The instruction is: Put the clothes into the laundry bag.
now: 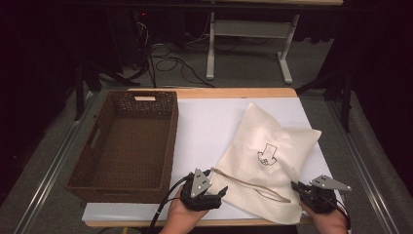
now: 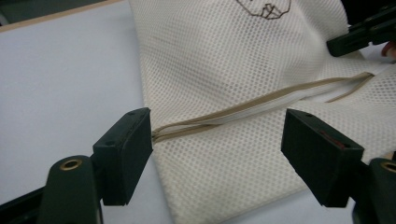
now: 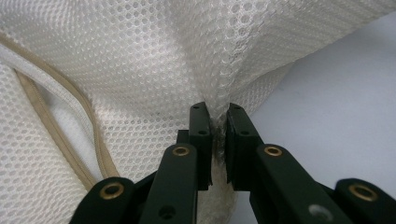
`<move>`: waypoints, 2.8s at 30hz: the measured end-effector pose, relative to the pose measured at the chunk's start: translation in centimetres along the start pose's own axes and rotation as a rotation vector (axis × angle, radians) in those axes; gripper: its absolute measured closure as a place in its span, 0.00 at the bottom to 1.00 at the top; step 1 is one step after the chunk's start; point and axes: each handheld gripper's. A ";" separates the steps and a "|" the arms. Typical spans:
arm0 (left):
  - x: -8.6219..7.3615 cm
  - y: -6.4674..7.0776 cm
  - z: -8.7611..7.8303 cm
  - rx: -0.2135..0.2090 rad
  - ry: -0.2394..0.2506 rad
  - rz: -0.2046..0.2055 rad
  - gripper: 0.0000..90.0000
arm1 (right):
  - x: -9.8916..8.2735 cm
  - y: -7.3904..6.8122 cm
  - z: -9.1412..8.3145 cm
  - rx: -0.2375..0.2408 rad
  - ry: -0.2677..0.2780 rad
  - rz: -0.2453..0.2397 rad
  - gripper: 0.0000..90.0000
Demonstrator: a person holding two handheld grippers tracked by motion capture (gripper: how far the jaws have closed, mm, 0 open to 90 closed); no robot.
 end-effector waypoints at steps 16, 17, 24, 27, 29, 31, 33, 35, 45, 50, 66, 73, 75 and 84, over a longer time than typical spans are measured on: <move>-0.1 0.4 5.1 -0.048 -0.120 -0.010 0.43 | -0.6 1.9 -1.3 -0.077 0.006 0.029 0.94; 0.1 0.7 5.6 -0.039 -0.127 0.022 0.42 | -0.6 1.8 -1.2 -0.079 0.003 0.028 0.94; 1.5 1.2 8.6 -0.023 -0.198 -0.027 0.45 | -0.6 1.6 -1.0 -0.099 -0.007 0.023 0.94; 1.6 1.6 9.0 -0.022 -0.234 -0.013 0.52 | -0.6 1.6 -1.0 -0.094 -0.007 0.021 0.94; 1.5 1.8 8.8 -0.010 -0.230 0.002 0.61 | -0.6 1.7 -1.0 -0.090 -0.007 0.024 0.94; 1.3 2.2 8.5 -0.021 -0.216 0.033 0.75 | -0.5 1.7 -0.9 -0.091 -0.009 0.022 0.94; 1.2 2.9 8.2 -0.025 -0.204 0.077 0.89 | -0.4 1.6 -0.7 -0.094 -0.013 0.021 0.94; 1.1 3.1 8.1 -0.027 -0.199 0.092 0.94 | -0.4 1.6 -0.6 -0.092 -0.015 0.016 0.94; 1.1 2.3 7.6 0.003 -0.184 0.077 0.96 | 0.2 1.8 -0.1 -0.084 -0.010 0.001 0.95; 0.9 1.3 6.9 0.042 -0.170 0.062 0.97 | 1.0 1.7 0.9 -0.062 -0.006 -0.020 0.95; -1.2 -1.1 2.7 0.179 -0.186 0.057 0.96 | 4.9 -0.2 6.0 0.038 -0.018 -0.131 0.95; -1.4 -1.3 2.7 0.199 -0.198 0.063 0.96 | 5.7 -0.2 7.3 0.049 -0.029 -0.153 0.94; -1.5 -1.3 3.0 0.205 -0.204 0.066 0.96 | 5.7 -0.1 7.3 0.050 -0.027 -0.149 0.94; -1.9 -1.4 2.5 0.232 -0.167 0.037 0.74 | 5.4 -0.1 6.9 0.050 -0.012 -0.132 0.83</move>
Point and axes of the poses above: each handheld gripper's, and its own axes: z roughly forward along the jaws, x roughly out of its top, y roughly to its right, and after that the axes turned 11 degrees about x, right-handed
